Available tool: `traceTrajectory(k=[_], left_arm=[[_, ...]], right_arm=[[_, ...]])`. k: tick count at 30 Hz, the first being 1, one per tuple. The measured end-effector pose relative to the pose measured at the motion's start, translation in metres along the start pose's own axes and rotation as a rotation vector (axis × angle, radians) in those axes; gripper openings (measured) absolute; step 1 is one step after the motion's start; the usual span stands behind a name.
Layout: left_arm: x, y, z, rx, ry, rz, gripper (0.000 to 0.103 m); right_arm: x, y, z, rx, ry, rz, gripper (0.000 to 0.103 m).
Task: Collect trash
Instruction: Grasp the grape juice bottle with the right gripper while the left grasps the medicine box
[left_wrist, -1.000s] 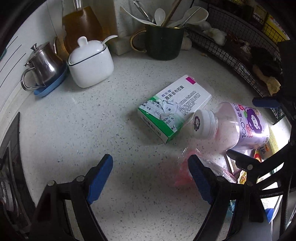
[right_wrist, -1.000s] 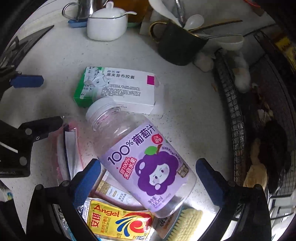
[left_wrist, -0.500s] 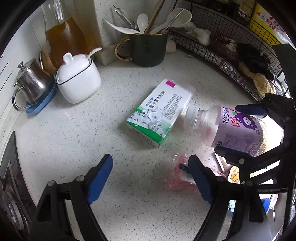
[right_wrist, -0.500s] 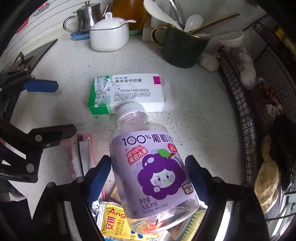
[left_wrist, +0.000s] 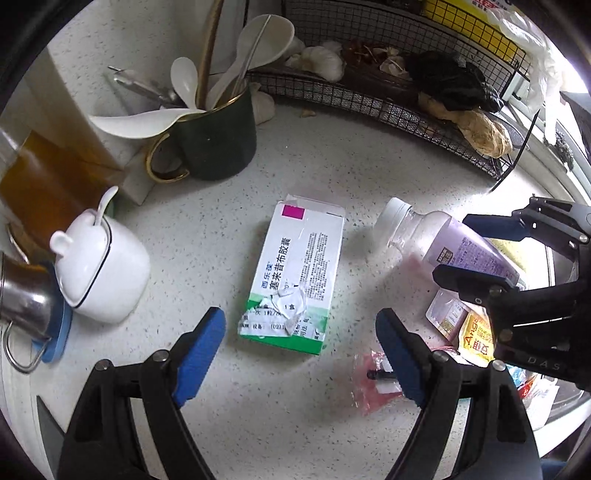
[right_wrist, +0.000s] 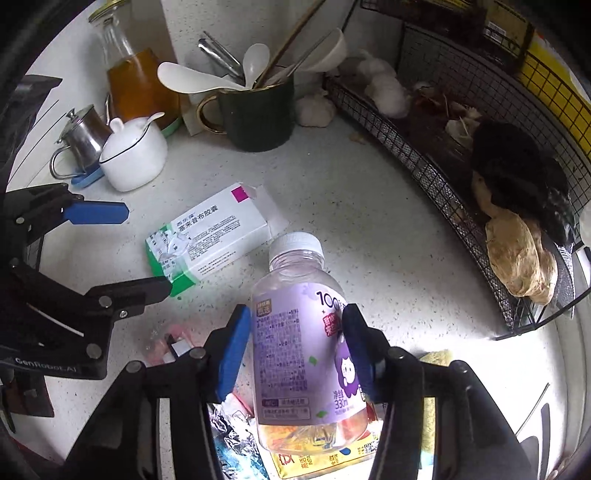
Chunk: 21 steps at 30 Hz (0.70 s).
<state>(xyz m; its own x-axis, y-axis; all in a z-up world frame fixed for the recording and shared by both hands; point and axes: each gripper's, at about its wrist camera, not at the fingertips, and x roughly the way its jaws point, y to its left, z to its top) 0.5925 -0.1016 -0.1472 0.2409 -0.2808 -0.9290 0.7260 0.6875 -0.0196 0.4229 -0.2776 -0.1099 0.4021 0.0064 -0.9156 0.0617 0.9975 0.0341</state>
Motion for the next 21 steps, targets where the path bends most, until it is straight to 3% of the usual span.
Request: traceTrajectory(k=[7,12,16,18,21], left_arm=[[0.025,0.009,0.006,0.061,0.028,-0.045,0.082],[0.048,0.014,0.006,0.085,0.058,-0.055,0.082],[0.061,0.017,0.008,0.073,0.064,-0.066,0.082],[0.065,0.016,0.010,0.074,0.058,-0.087,0.082],[0.068,0.010,0.015,0.108,0.038,-0.068,0.073]], right_arm=[[0.006,-0.001,0.007,0.045,0.031,-0.048,0.050],[0.024,-0.002,0.011,0.074,0.066,-0.083,0.056],[0.045,-0.009,0.003,0.108,0.127,-0.062,0.056],[0.051,-0.011,0.001,0.124,0.126,-0.050,0.051],[0.052,-0.015,0.001,0.160,0.108,-0.043,0.050]])
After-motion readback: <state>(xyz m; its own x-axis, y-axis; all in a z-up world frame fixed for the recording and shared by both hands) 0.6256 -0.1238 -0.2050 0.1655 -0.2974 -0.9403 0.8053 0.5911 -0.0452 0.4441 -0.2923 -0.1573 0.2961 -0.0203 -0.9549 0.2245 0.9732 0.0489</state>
